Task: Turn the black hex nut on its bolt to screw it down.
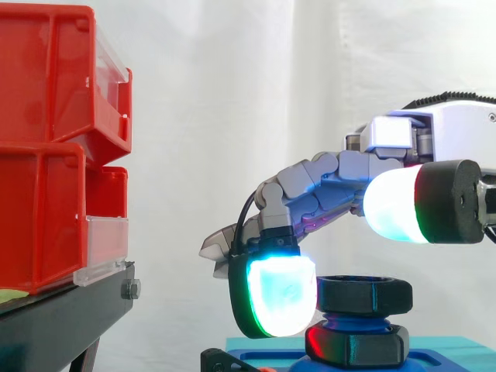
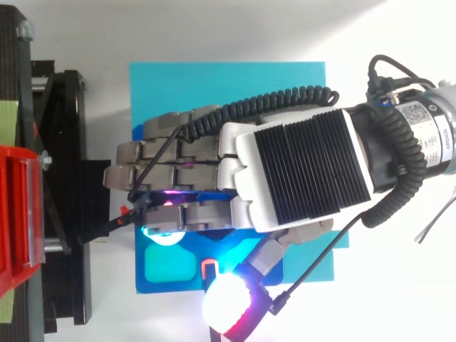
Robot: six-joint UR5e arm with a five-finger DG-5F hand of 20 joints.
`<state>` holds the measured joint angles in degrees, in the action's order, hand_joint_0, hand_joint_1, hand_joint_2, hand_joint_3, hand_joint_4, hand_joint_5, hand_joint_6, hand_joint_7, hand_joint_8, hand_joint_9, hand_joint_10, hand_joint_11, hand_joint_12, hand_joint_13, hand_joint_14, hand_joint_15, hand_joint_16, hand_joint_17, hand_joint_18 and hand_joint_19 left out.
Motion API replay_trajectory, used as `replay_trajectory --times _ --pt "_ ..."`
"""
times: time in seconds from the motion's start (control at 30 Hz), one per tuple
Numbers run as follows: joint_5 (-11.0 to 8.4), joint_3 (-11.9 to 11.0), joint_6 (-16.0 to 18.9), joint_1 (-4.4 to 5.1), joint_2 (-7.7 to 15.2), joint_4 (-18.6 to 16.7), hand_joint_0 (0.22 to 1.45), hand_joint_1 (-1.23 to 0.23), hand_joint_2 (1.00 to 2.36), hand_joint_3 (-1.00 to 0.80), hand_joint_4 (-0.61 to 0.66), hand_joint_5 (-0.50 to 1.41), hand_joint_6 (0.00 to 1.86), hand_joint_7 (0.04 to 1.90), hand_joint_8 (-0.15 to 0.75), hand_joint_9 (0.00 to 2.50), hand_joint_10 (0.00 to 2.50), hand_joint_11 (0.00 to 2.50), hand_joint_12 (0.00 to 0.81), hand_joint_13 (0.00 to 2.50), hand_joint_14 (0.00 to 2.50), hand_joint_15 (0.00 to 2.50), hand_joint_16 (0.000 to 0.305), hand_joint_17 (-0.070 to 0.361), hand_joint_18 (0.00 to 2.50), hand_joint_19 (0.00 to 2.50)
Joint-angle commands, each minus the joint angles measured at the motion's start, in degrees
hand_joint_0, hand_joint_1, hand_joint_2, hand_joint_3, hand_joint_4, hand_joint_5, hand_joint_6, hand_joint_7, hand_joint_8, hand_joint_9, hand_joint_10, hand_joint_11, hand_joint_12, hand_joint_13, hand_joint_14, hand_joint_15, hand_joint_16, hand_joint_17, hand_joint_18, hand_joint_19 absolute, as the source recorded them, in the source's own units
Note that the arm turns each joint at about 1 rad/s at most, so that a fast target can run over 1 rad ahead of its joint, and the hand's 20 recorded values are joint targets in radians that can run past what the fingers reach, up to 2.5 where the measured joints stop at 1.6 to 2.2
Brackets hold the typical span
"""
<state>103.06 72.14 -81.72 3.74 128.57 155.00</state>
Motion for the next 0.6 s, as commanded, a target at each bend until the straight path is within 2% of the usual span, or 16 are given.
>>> replay_trajectory --times 0.0,0.4,0.57 --pt "0.13 0.02 -0.10 -0.23 0.01 -0.05 0.49 -0.13 1.00 -0.50 0.24 -0.12 0.63 1.12 0.293 0.46 0.00 0.06 0.395 0.54 0.00 0.10 0.060 0.135 0.58 0.24" --pt "2.15 0.02 -0.10 -1.28 0.01 0.04 0.49 -0.11 1.00 -0.50 0.23 -0.12 0.65 1.10 0.291 0.46 0.00 0.05 0.394 0.54 0.00 0.10 0.060 0.135 0.57 0.25" --pt "3.20 0.02 -0.10 -2.34 -0.08 -0.31 0.49 -0.11 1.00 -0.50 0.24 -0.12 0.65 1.10 0.291 0.46 0.00 0.05 0.393 0.54 0.00 0.10 0.060 0.135 0.57 0.24"
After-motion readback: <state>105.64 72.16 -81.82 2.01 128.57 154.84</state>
